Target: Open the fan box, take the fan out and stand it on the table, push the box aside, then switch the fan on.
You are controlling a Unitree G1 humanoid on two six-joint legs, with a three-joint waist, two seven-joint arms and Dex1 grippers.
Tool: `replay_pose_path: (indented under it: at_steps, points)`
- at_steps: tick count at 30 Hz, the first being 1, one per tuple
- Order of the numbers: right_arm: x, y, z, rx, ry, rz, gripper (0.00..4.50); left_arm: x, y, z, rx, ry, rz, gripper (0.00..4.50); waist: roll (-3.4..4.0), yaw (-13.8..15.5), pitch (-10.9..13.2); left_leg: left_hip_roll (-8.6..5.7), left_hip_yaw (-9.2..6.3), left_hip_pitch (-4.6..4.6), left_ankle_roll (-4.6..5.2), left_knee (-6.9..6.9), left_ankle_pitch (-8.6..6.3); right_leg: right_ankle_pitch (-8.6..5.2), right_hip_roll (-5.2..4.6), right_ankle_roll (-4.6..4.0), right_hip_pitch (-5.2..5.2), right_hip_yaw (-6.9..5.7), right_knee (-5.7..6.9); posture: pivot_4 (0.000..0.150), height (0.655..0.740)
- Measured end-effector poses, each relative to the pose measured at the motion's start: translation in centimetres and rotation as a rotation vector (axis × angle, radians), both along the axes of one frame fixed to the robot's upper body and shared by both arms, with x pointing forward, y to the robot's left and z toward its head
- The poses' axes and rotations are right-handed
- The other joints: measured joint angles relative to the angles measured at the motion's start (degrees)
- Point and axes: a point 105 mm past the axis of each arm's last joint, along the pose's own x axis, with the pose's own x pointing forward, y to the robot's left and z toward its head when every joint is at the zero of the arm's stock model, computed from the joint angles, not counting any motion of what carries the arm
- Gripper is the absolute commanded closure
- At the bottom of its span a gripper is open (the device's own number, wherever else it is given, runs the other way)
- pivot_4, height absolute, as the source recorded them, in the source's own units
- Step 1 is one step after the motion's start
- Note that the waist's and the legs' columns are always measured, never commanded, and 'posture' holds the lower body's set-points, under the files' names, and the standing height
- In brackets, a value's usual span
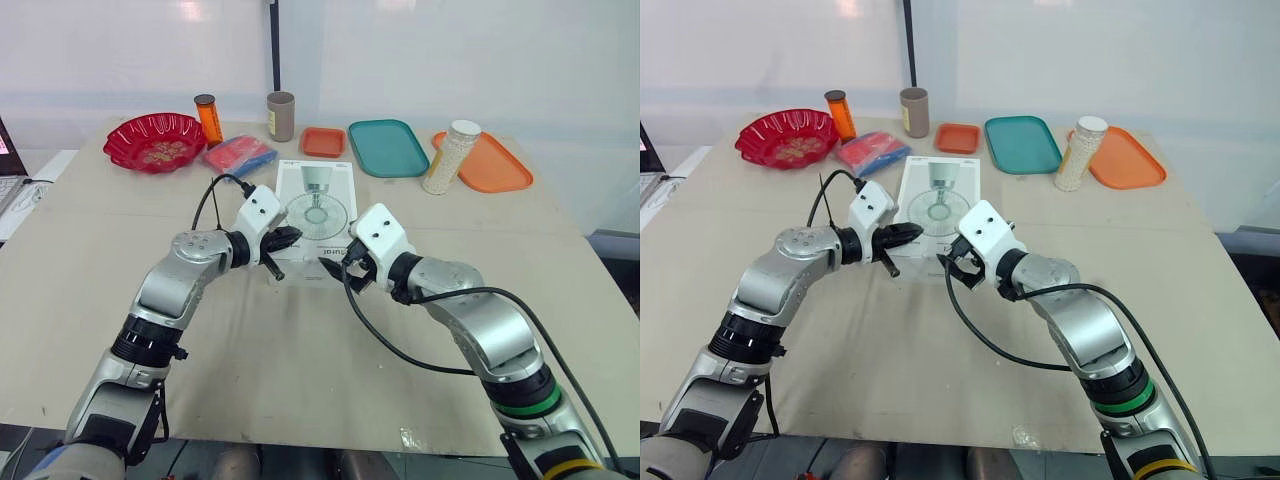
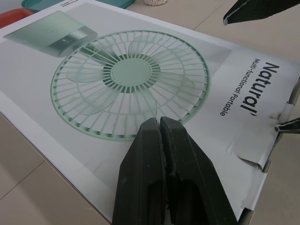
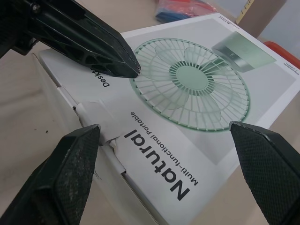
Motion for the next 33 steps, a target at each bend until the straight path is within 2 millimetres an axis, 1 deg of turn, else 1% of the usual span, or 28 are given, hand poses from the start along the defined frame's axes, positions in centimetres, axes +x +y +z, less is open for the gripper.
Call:
replay_pose_path:
  at_steps: [7, 15, 23, 31, 33]
  points:
    - [-0.4, 0.3, -0.5, 0.004, 0.022, 0.018, 0.0, 0.0, -0.1, -0.1, -0.001, 0.005, -0.006, 4.34, 0.0, 0.0, 0.0, 0.0, -0.03, 0.0, 0.0, -0.01, 0.0, 0.0, 0.0, 0.0, 0.0, -0.02, 0.0, 0.15, 0.74]
    - [0.0, 0.7, -1.1, -0.001, 0.03, 0.01, 0.0, 0.0, -0.2, -0.1, 0.001, 0.004, -0.009, 4.34, 0.0, 0.0, 0.0, -0.01, -0.05, -0.01, -0.01, -0.01, 0.01, 0.0, 0.0, 0.0, 0.0, -0.04, -0.01, 0.15, 0.74]
    - [0.1, 0.7, -0.9, -0.001, 0.027, 0.013, 0.0, -0.5, -0.7, -0.3, 0.005, -0.007, -0.04, 4.34, 0.01, 0.0, 0.0, -0.01, -0.08, -0.03, -0.01, -0.01, 0.01, 0.0, 0.0, 0.0, 0.0, -0.06, -0.01, 0.15, 0.74]
    - [0.3, 1.0, -0.1, 0.001, 0.01, 0.025, 0.0, -0.6, -0.9, -0.2, 0.005, -0.019, -0.054, 4.34, 0.01, 0.0, 0.0, -0.01, -0.11, -0.04, -0.02, -0.01, 0.01, 0.0, 0.0, 0.0, 0.0, -0.09, -0.01, 0.15, 0.74]
    - [0.6, 0.7, 0.3, 0.012, 0.0, 0.013, 0.0, -0.6, -0.9, -0.2, 0.003, -0.02, -0.057, 4.34, 0.01, 0.0, 0.0, -0.02, -0.12, -0.06, -0.02, -0.01, 0.01, 0.0, 0.0, 0.0, 0.0, -0.11, -0.02, 0.15, 0.74]
